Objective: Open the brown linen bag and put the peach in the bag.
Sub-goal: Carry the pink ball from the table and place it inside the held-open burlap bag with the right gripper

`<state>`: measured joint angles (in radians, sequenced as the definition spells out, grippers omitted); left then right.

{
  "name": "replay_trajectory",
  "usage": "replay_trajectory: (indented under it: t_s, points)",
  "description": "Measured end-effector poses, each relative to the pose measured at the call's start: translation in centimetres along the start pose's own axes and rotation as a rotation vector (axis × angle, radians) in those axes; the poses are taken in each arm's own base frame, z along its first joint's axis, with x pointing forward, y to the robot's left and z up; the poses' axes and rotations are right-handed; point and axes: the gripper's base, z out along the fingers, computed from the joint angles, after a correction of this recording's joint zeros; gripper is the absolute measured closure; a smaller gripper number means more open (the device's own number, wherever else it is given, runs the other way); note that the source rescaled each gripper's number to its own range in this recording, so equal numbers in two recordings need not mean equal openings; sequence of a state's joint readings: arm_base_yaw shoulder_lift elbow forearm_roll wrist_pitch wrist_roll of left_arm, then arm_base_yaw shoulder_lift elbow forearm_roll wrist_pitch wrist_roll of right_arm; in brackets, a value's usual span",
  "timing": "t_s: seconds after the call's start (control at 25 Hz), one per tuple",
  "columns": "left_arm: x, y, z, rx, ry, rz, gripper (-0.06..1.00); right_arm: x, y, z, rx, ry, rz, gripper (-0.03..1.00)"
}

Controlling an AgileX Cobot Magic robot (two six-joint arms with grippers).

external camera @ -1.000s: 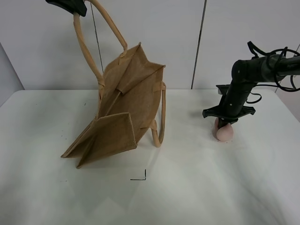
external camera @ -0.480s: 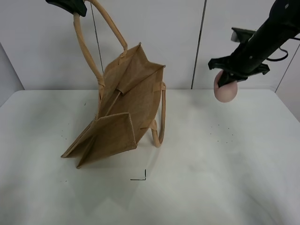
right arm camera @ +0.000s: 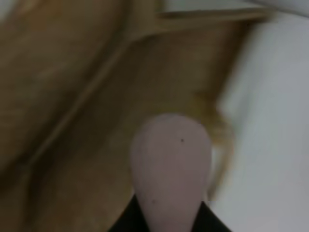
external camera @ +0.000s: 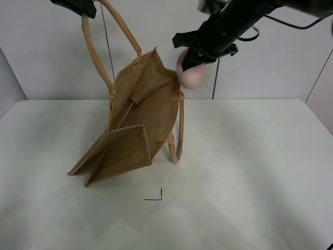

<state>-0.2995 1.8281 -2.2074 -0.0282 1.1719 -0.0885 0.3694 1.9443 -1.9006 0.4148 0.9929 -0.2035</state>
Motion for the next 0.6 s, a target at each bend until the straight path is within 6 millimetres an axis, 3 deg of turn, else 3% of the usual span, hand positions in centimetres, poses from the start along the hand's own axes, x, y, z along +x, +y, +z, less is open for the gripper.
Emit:
replay_trajectory:
  t_s: [0.12, 0.32, 0.48, 0.6]
  points:
    - [0.0, 0.0, 0.0, 0.0, 0.0, 0.0, 0.94, 0.5, 2.4, 4.0, -0.043, 0.019, -0.061, 0.97]
    - [0.0, 0.0, 0.0, 0.0, 0.0, 0.0, 0.94, 1.8, 4.8, 10.3, -0.083, 0.008, -0.18, 0.97]
    - [0.0, 0.0, 0.0, 0.0, 0.0, 0.0, 0.94, 2.9, 5.1, 14.3, -0.076, -0.01, -0.207, 0.97]
    - [0.0, 0.0, 0.0, 0.0, 0.0, 0.0, 0.94, 3.6, 4.8, 16.1, -0.071, -0.005, -0.196, 0.97]
